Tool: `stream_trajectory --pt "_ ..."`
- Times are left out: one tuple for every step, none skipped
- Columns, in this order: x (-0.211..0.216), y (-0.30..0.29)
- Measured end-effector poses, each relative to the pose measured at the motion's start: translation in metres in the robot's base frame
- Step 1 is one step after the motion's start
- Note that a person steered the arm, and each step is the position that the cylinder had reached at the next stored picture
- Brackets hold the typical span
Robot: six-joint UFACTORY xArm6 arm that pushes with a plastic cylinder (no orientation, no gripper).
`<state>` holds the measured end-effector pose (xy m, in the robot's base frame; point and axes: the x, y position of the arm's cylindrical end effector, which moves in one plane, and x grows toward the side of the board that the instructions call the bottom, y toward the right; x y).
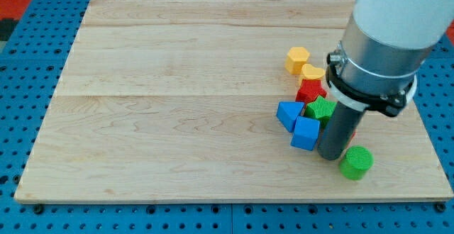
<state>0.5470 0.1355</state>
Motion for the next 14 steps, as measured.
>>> stream_trajectory --pt "-0.034 -0.034" --pt "-0.058 -0.093" --pt "-0.085 -0.107" --pt "-0.133 -0.105" --pt "-0.198 -0.109" --pt "-0.207 -0.103" --pt "-0.189 -0.119" --pt "-0.215 -0.100" --pt "-0.236 -0.106" --pt "-0.226 -0.073" --pt "-0.224 -0.100" --pt "-0.219 -0.082" --pt "-0.219 -0.054" --pt "-0.220 -0.062"
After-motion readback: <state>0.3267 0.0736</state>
